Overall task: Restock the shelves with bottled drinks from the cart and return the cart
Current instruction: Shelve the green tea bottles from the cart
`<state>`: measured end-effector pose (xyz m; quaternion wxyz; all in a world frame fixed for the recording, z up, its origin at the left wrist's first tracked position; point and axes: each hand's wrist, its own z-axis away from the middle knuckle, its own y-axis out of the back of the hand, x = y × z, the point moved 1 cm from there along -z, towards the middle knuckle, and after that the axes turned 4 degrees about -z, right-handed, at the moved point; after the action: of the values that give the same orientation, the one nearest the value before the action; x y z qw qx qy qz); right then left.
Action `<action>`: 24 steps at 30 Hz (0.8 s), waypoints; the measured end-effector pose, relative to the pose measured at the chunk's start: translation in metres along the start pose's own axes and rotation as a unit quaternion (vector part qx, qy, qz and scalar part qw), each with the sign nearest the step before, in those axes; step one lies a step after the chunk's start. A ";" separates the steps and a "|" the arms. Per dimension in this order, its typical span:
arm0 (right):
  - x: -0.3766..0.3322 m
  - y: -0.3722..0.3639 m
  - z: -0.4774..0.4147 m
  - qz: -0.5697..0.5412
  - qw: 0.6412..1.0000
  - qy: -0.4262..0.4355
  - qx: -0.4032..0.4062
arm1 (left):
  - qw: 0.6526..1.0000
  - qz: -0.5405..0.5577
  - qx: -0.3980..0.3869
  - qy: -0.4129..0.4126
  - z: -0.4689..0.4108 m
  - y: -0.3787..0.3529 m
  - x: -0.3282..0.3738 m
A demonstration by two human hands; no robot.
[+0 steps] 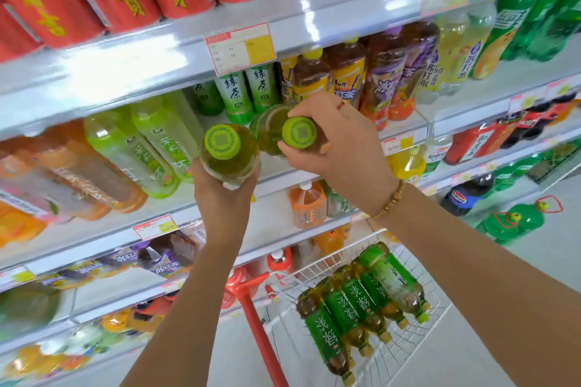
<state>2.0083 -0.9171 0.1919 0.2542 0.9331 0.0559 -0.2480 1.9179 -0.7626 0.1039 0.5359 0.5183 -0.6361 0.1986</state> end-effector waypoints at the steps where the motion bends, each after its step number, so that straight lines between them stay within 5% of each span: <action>1: 0.005 -0.009 -0.004 -0.006 1.000 -0.017 -0.006 | 1.000 0.008 0.000 0.006 -0.005 -0.003 -0.004; 10: 0.049 -0.064 -0.035 -0.072 0.986 -0.150 0.017 | 1.000 -0.020 0.001 -0.019 -0.036 -0.012 -0.023; 19: 0.061 -0.109 -0.052 -0.133 0.965 -0.227 -0.006 | 0.996 -0.067 -0.015 0.048 -0.052 -0.019 -0.035; 24: 0.075 -0.127 -0.042 -0.140 0.948 -0.282 0.056 | 0.991 -0.115 -0.049 0.057 -0.067 -0.029 -0.040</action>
<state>2.0623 -0.7876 0.1293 0.1694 0.8207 0.0982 -0.5368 1.9705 -0.7022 0.0829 0.6155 0.5486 -0.5497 0.1340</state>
